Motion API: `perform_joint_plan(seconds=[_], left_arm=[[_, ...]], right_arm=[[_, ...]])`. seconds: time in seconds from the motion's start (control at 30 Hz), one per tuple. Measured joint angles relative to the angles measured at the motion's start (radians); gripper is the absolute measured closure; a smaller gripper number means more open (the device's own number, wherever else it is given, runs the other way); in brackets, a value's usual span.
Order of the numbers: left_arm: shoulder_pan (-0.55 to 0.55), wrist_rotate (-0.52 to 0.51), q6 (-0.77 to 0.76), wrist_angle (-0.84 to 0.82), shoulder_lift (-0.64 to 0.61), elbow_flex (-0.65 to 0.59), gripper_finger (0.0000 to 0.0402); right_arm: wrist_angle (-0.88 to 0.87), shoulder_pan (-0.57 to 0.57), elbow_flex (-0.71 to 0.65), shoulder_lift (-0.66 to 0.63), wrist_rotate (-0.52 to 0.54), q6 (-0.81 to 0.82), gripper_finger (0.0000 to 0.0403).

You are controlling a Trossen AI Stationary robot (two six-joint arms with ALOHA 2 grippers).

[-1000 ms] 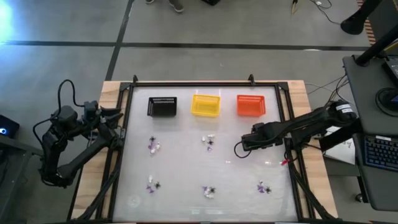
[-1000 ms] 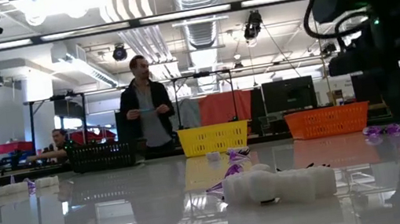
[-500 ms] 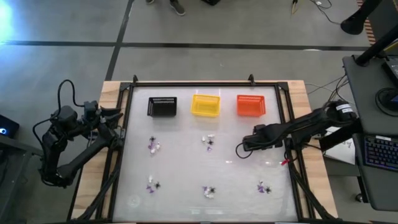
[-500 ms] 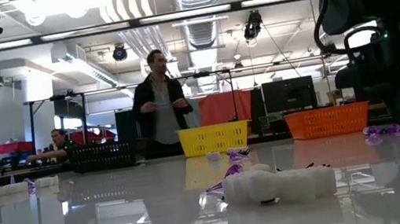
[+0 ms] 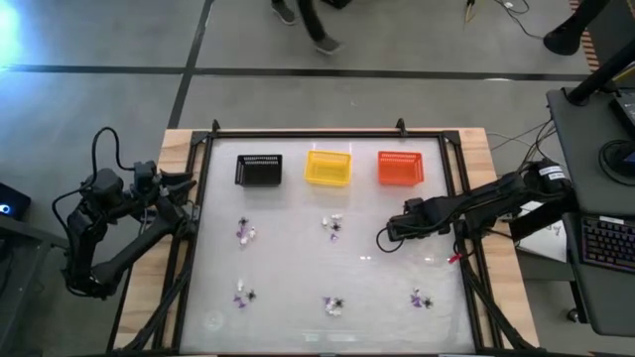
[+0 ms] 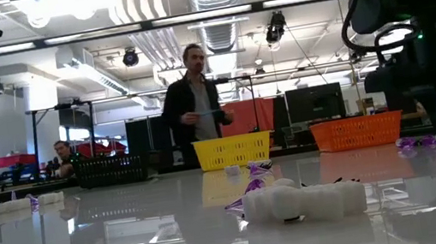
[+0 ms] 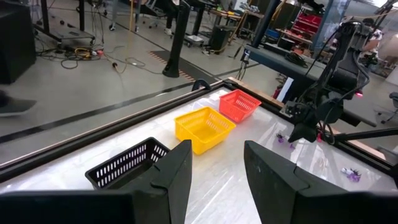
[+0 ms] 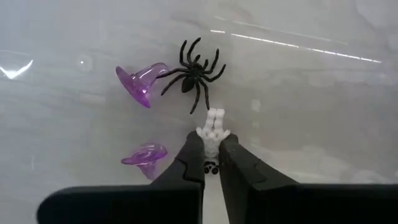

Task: Sort Halloween decoration
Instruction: Put the white skeleton toy into the orange bin

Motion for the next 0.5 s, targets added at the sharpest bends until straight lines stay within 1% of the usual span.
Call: perform_joint_plan(seconds=[0.13, 0.3, 0.5], left_arm=[[0.000, 0.000, 0.000, -0.001, 0.000, 0.000, 0.0272], [0.000, 0.000, 0.000, -0.023, 0.000, 0.003, 0.0272], [0.000, 0.000, 0.000, -0.029, 0.000, 0.005, 0.0272]], right_arm=[[-0.034, 0.000, 0.009, -0.046, -0.012, -0.001, 0.0389], [-0.091, 0.005, 0.058, -0.123, -0.005, 0.000, 0.0390], [-0.123, 0.002, 0.128, -0.191, 0.118, -0.001, 0.0391]])
